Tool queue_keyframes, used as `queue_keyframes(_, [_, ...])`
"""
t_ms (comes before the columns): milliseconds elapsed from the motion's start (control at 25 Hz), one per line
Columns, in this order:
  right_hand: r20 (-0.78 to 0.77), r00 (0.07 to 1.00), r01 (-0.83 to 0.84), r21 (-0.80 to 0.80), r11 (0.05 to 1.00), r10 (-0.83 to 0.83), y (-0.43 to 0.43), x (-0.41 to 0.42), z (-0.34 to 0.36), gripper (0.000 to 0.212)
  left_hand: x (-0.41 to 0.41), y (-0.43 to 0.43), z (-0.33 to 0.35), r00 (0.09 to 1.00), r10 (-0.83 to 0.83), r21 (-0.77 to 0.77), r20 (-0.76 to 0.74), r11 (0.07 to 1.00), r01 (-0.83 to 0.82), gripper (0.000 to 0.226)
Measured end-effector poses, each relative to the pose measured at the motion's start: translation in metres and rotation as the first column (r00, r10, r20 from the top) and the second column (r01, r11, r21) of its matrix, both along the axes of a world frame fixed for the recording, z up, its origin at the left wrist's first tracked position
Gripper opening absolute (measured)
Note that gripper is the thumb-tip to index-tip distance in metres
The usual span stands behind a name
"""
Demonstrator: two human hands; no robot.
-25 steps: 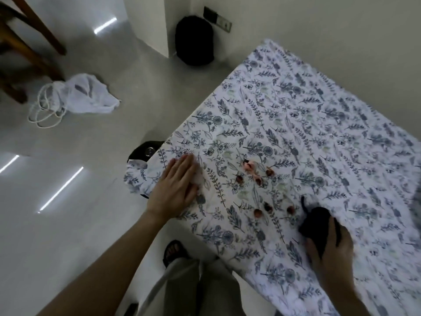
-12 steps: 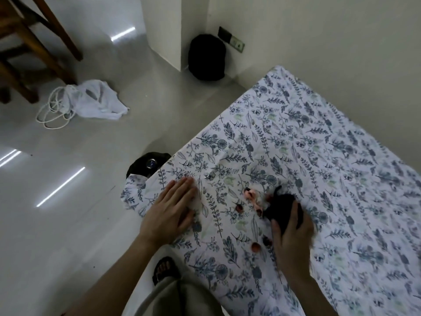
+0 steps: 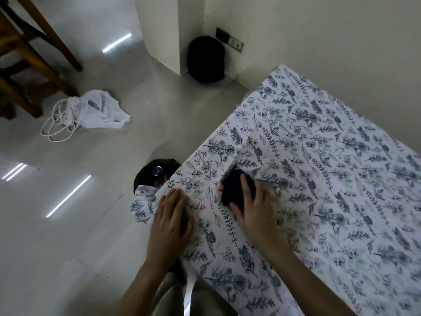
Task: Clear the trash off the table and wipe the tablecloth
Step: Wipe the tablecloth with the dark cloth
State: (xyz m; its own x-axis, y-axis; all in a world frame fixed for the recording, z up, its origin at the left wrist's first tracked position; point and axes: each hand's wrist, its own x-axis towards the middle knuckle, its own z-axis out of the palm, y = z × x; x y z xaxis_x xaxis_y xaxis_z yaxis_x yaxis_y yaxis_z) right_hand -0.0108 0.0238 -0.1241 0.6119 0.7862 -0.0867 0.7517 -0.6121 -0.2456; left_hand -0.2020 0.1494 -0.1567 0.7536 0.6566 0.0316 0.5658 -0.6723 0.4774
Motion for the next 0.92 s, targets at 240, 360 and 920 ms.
queue_keyframes(240, [-0.022, 0.998, -0.063, -0.020, 0.998, 0.063, 0.060, -0.036, 0.009, 0.074, -0.027, 0.029, 0.002, 0.974, -0.227, -0.023, 0.005, 0.974, 0.227, 0.054])
queue_keyframes(360, [0.007, 0.999, -0.050, -0.030, 0.998, 0.051, 0.054, -0.018, 0.014, 0.072, -0.032, 0.040, 0.004, 0.947, -0.322, -0.020, -0.017, 0.947, 0.322, 0.055])
queue_keyframes(920, [-0.116, 0.894, 0.410, -0.173, 0.895, -0.432, -0.218, -0.002, 0.042, 0.073, -0.019, 0.053, -0.007, 0.910, -0.416, 0.052, -0.007, 0.908, 0.415, 0.055])
